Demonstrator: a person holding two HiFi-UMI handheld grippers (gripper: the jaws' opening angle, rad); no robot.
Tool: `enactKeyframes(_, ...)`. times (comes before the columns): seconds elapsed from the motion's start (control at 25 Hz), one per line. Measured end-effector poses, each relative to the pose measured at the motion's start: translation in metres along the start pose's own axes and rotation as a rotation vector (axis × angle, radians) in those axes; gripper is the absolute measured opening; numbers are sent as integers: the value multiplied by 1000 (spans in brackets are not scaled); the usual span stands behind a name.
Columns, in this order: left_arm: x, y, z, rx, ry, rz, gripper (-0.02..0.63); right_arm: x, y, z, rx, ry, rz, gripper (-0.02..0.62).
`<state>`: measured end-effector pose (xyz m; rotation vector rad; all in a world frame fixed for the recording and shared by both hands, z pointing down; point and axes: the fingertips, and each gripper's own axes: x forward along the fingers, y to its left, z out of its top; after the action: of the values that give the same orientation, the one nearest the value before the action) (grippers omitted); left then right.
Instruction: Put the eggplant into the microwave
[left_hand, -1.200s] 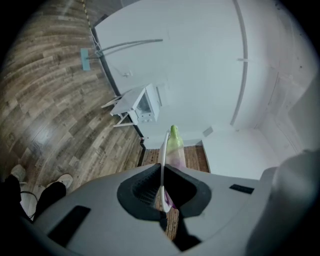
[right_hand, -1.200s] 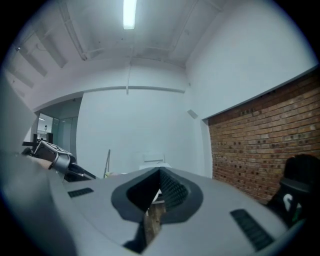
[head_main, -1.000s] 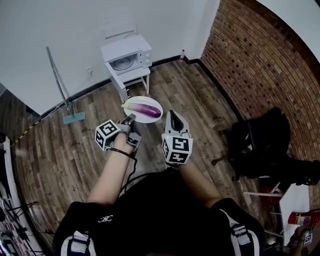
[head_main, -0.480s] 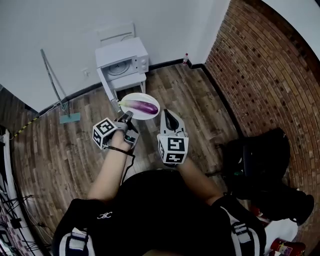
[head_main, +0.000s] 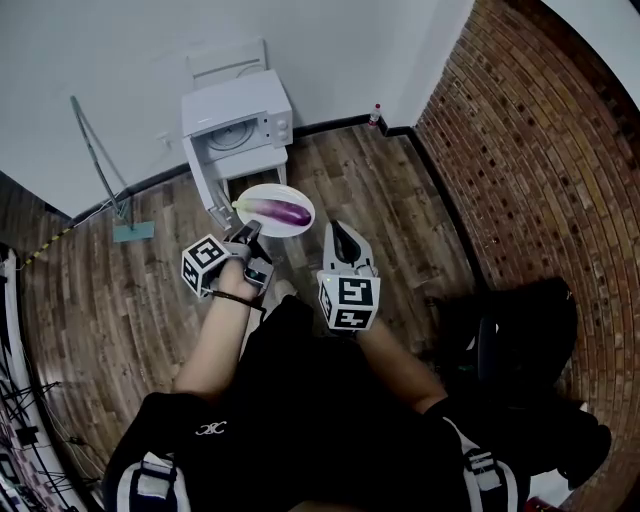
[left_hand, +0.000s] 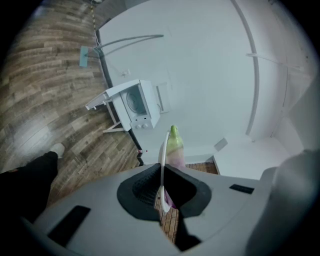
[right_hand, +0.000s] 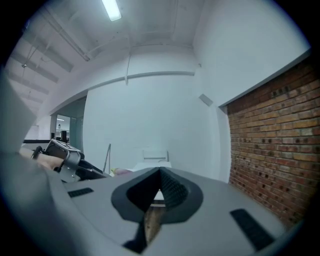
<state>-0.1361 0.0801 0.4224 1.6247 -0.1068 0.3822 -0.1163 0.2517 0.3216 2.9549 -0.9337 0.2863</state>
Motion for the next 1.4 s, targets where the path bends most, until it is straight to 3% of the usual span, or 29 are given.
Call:
enactKeyframes(0.24,47,-5,25,13,-12,-6,20,54,-20,-1,0,17,13,8)
enactKeyframes(0.36,76,-11,45,24,-13,-15,20,89,-23,11,-61,1,35,8)
enactKeyframes(0.6,135,-23,92,10,-30,0,20,176,-28,35,-91,5,108,8)
enactKeyframes(0.92,201,-32,161,5,-79,-18,20,282,-42,56,-127,38,139,8)
enactKeyframes(1.16,229,-31,185,-24,-104,-10,20,331,-48,47,-111,102,165,8)
enactKeyframes(1.4,231,-18,204,-56,-175,11,20,366,-22,36,-127,141,277,8)
